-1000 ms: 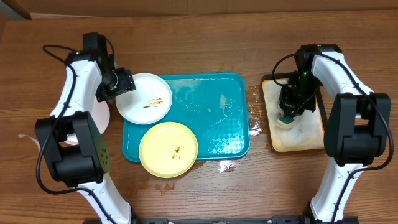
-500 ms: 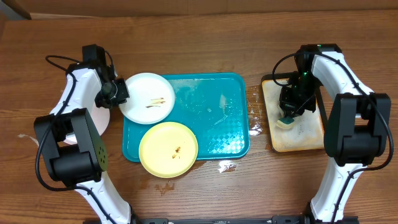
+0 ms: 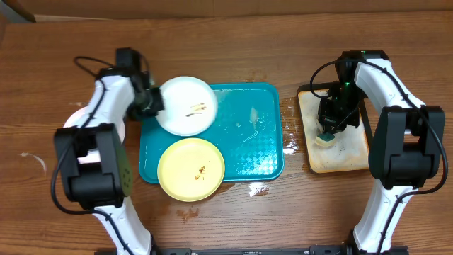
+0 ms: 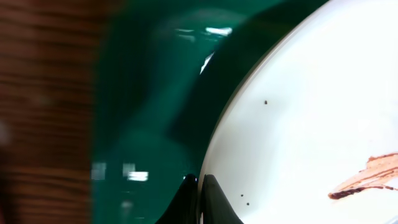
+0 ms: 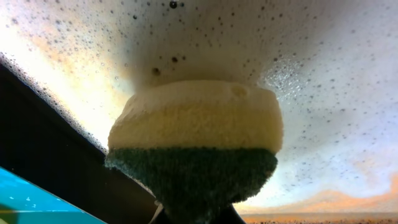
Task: Clean dirty plates on tray and stack at the side
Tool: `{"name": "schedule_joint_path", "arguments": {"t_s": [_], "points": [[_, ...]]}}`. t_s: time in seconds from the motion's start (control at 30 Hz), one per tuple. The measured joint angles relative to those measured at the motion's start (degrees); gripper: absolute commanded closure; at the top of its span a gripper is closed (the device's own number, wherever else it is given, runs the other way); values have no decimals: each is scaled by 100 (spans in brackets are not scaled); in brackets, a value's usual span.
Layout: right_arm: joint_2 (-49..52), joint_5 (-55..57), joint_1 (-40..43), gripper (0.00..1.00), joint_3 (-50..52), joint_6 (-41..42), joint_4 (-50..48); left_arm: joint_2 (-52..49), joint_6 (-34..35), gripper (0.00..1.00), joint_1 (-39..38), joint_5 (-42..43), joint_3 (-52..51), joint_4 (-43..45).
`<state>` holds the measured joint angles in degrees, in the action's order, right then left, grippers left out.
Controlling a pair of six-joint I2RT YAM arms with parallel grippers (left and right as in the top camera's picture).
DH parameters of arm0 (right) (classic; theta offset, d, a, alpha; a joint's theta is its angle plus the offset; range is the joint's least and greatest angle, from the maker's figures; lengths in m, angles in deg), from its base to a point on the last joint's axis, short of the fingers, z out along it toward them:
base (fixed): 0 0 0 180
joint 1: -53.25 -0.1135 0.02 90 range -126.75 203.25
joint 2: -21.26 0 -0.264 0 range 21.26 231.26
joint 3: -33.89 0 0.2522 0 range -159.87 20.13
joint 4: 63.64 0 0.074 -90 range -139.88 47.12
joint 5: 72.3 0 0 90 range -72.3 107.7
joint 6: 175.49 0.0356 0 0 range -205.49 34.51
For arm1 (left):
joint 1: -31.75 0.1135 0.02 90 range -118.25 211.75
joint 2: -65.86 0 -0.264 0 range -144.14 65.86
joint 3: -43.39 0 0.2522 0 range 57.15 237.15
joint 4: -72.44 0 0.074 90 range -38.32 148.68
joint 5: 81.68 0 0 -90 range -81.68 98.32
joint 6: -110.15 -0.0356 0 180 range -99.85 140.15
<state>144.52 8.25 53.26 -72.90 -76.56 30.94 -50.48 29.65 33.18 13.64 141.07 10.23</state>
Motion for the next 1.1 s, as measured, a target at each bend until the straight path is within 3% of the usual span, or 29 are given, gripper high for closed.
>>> {"name": "schedule_joint_path", "arguments": {"t_s": [0.3,0.5,0.77,1.1], "points": [[0,-7,2,96,-2,2,-22,0,439,96,-1150,-190,0,-22],[-72,-313,0,96,-199,-168,-42,0,671,96,-1235,-216,0,-57],[-1001,-1888,-48,96,-422,-1193,-704,0,717,96,-1233,-216,0,-107],[-1445,-2216,-1368,96,-540,-984,-1451,0,859,96,-1233,-214,0,-116]]}}
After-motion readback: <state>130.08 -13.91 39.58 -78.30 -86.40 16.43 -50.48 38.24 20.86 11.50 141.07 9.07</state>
